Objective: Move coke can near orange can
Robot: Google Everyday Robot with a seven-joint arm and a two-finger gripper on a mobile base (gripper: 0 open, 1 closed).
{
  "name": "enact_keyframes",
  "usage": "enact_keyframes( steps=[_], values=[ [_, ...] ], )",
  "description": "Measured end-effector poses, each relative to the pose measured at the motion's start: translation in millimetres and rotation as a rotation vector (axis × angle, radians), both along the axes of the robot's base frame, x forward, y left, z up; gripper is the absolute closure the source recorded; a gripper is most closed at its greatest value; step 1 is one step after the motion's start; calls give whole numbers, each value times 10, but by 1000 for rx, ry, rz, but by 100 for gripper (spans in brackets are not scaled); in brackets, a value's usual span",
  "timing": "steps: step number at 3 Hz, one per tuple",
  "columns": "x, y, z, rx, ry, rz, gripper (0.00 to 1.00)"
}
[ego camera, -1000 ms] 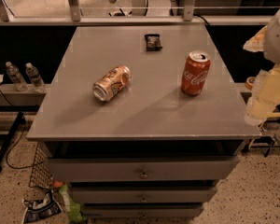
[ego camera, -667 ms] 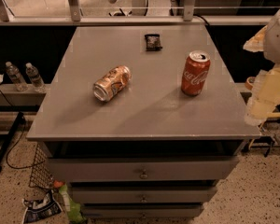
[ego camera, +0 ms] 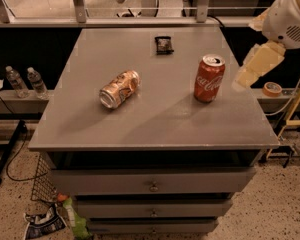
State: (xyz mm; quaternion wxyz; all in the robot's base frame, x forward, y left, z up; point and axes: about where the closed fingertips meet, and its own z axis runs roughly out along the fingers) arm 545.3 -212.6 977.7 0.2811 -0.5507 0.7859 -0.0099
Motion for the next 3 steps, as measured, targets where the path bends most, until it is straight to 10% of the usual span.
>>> enact_keyframes(
  steps=[3],
  values=[
    [683,300,-598,7,120,-26,0]
  ],
)
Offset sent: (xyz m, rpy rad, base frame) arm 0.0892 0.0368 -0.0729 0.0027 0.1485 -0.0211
